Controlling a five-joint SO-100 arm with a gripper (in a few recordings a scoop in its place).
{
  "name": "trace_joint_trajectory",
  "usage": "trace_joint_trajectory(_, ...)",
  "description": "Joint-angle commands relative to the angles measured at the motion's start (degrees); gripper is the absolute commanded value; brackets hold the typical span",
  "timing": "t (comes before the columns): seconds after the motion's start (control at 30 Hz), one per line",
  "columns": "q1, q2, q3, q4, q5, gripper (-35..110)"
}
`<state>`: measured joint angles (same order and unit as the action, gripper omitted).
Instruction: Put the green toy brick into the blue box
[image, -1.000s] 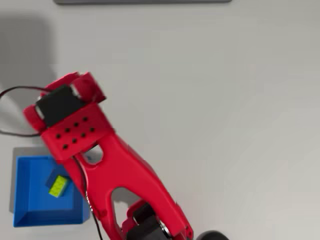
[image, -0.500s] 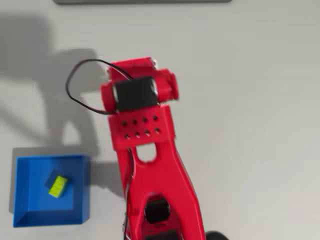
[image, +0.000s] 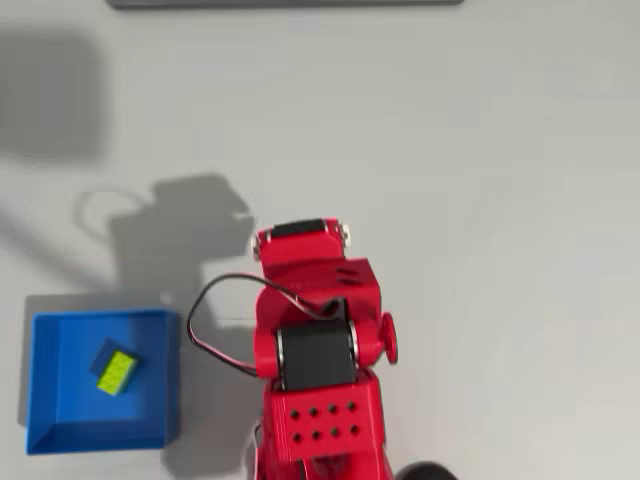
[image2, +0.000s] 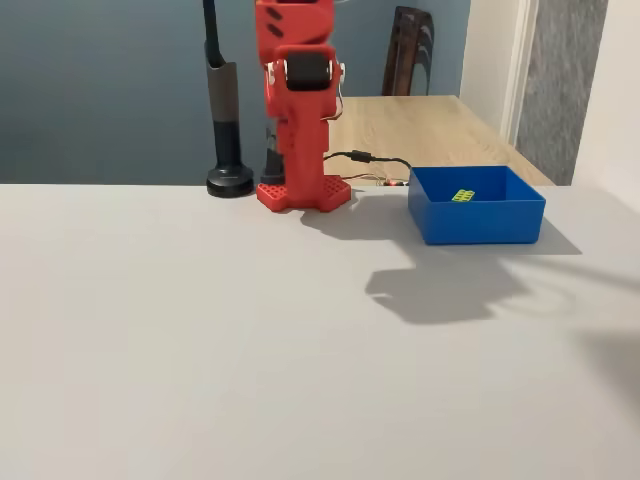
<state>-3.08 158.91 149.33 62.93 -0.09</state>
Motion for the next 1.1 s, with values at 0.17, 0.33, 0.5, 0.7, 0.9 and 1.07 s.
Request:
trace_joint_trajectory(0.17, -0.1, 17.1, 13.1, -2.3, -0.1, 0)
trace_joint_trajectory(0.33, 0.2, 21.4, 18.4, -3.9, -0.3, 0)
trace_joint_trajectory(0.5, 0.4, 23.2, 21.9, -5.2, -0.6, 0)
trace_joint_trajectory(0.7, 1.0, 25.4, 26.8, -8.7, -1.7, 0)
trace_joint_trajectory(0.9, 1.4, 26.7, 28.4, -8.9, -1.2, 0)
trace_joint_trajectory(1.07, 1.1, 26.8, 28.4, -8.9, -1.1, 0)
